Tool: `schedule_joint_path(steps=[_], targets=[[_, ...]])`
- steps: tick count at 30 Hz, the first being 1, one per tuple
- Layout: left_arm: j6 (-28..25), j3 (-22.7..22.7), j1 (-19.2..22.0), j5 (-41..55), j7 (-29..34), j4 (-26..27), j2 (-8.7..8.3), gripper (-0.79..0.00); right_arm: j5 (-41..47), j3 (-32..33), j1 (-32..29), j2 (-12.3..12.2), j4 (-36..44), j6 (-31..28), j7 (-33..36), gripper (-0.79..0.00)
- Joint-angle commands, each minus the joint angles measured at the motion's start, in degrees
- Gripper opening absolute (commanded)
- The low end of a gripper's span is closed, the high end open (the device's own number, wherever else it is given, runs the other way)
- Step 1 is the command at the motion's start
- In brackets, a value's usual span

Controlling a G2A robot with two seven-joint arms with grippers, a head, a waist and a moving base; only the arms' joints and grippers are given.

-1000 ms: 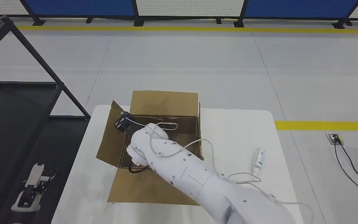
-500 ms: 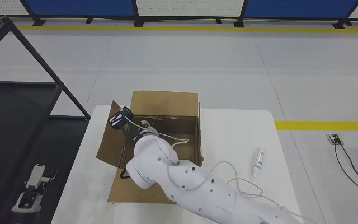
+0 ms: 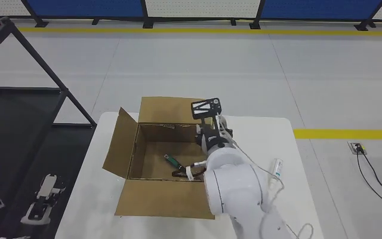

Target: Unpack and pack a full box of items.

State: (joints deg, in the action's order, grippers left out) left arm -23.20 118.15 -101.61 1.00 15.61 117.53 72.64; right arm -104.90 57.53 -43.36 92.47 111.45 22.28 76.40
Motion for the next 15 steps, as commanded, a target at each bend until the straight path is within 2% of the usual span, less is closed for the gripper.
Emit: schedule_joint_path(steps=[1,3,6,9,12,15], targets=[[0.3,-0.4,0.5,-0.3,0.3,0.1,-0.05,0.000,-2.1,3.1,-2.9,-0.3,3.6,0.1,1.6,-0.126],[0.5,-0.7,0.9,-0.6,0.5,0.4,-0.09,0.000,-4.3,6.0,-6.0,-0.5,7.1,0.3,3.3,-0.126],[1.0,-1.3,1.6,-1.2,1.0,0.8,-0.18,0.000,-8.6,10.5,-10.7,-0.7,11.1,0.4,5.2,-0.052],[1.5,-2.0,2.2,-1.9,1.3,1.2,-0.25,0.000,-10.2,17.1,-15.5,-0.2,13.3,0.5,5.1,-0.025],[2.0,-2.7,2.8,-2.6,1.7,1.5,-0.32,0.000,-8.5,24.5,-18.1,0.6,12.0,-0.6,6.2,0.000],[2.5,-3.6,3.6,-3.5,2.3,1.8,-0.42,0.000,-3.9,32.1,-17.1,1.0,6.8,-2.7,8.3,0.000]])
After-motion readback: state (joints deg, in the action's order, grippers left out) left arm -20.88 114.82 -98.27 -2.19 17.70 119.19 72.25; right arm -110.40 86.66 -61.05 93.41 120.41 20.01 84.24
